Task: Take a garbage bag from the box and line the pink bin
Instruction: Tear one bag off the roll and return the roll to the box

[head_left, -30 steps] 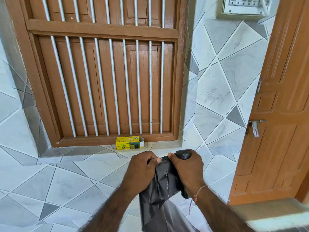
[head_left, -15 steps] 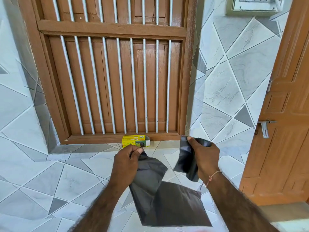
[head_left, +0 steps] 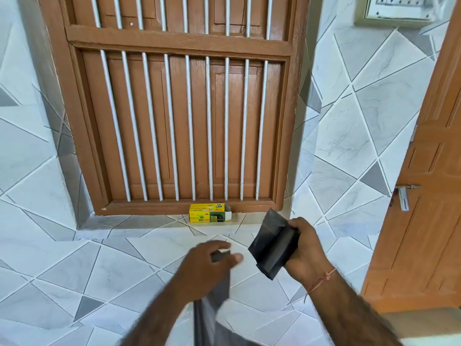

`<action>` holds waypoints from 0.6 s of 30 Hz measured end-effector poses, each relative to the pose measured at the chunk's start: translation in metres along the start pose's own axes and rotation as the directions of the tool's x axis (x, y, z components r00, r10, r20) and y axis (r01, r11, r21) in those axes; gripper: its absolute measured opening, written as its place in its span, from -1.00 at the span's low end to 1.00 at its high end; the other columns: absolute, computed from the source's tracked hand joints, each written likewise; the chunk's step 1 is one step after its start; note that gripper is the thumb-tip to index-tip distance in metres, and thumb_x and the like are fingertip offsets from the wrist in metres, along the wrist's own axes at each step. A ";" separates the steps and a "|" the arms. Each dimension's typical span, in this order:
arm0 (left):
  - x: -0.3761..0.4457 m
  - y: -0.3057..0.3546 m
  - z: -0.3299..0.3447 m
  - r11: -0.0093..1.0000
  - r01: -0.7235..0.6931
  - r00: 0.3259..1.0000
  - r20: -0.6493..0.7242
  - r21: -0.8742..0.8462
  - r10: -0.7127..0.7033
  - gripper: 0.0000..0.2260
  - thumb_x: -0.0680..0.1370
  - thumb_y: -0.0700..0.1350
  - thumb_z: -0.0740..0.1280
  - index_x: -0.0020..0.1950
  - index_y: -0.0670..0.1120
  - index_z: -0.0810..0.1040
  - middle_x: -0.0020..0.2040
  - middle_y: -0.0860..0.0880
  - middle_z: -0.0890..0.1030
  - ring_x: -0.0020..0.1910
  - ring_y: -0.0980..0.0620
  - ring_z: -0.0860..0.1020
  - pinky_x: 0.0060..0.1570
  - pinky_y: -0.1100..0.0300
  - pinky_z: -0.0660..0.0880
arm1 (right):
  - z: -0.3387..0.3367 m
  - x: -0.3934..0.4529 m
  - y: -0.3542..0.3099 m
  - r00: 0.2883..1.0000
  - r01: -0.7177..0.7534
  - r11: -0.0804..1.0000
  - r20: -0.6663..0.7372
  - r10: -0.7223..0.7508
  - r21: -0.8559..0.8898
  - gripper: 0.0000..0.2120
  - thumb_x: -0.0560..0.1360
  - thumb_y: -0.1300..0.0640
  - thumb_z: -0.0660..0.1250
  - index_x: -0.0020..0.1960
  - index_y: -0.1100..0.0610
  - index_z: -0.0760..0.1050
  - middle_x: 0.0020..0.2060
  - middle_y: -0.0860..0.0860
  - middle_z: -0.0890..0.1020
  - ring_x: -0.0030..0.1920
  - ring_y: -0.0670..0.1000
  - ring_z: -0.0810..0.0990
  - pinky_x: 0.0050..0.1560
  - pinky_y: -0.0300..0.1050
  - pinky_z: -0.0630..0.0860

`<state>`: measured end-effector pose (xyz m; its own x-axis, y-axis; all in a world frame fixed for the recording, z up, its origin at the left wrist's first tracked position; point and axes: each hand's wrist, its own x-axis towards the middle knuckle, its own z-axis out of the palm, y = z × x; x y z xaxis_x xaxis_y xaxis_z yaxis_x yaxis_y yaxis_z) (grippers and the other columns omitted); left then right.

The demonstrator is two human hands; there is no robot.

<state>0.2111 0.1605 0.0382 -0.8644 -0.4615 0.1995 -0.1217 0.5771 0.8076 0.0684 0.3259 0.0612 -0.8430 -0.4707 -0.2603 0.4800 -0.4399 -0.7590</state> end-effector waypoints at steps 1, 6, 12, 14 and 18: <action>-0.002 0.000 0.009 1.000 0.009 0.999 0.053 -0.011 -0.009 -0.39 0.19 0.42 0.37 0.13 0.14 0.59 0.07 0.17 0.63 0.03 0.25 0.58 0.12 0.22 0.51 | 0.005 -0.002 0.005 0.999 -0.002 1.000 0.050 0.001 0.021 -0.91 0.39 0.07 0.32 -0.16 0.08 0.48 -0.26 0.13 0.57 -0.16 0.17 0.53 0.01 0.05 0.47; -0.011 -0.007 0.022 0.965 0.089 0.989 0.140 -0.246 -0.055 -0.36 0.20 0.22 0.55 0.23 0.15 0.47 -0.02 0.17 0.66 -0.08 0.25 0.62 0.00 0.23 0.58 | 0.023 -0.003 0.024 0.968 0.013 0.985 0.243 -0.055 0.171 -0.98 0.48 0.18 0.34 -0.12 0.12 0.53 -0.14 0.17 0.62 -0.02 0.19 0.56 0.19 0.19 0.47; 0.010 -0.013 0.005 0.902 0.101 0.995 0.033 -0.420 -0.096 -0.68 0.34 0.07 0.51 0.05 0.12 0.57 0.00 0.05 0.69 -0.05 0.05 0.65 -0.04 0.14 0.59 | 0.021 0.009 0.042 0.958 0.038 0.989 0.276 -0.076 0.143 -0.90 0.44 0.22 0.38 -0.06 0.20 0.54 -0.07 0.22 0.60 0.05 0.24 0.57 0.28 0.33 0.40; 0.022 -0.018 0.002 0.879 0.104 0.995 0.046 -0.465 -0.093 -0.73 0.35 0.09 0.47 0.02 0.13 0.61 -0.06 0.03 0.71 -0.07 -0.02 0.67 0.03 -0.05 0.60 | 0.017 0.018 0.039 0.959 0.115 0.993 0.262 -0.108 -0.013 -0.79 0.38 0.18 0.45 -0.01 0.15 0.54 -0.03 0.19 0.61 0.04 0.18 0.59 0.17 0.22 0.53; 0.056 -0.025 0.004 0.819 0.157 0.986 0.034 -0.552 -0.166 -0.83 0.44 0.04 0.45 -0.01 0.04 0.65 -0.13 -0.13 0.72 -0.15 -0.13 0.68 0.01 -0.14 0.56 | 0.005 0.039 0.022 0.932 0.310 0.836 0.318 -0.174 -0.453 -0.76 0.32 0.13 0.51 -0.03 0.06 0.60 -0.04 0.13 0.64 0.00 0.15 0.66 -0.10 0.07 0.64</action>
<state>0.1634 0.1226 0.0269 -0.8484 -0.5276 0.0435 0.0338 0.0280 0.9990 0.0474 0.2943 0.0378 -0.7921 -0.6053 0.0787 0.0297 -0.1671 -0.9855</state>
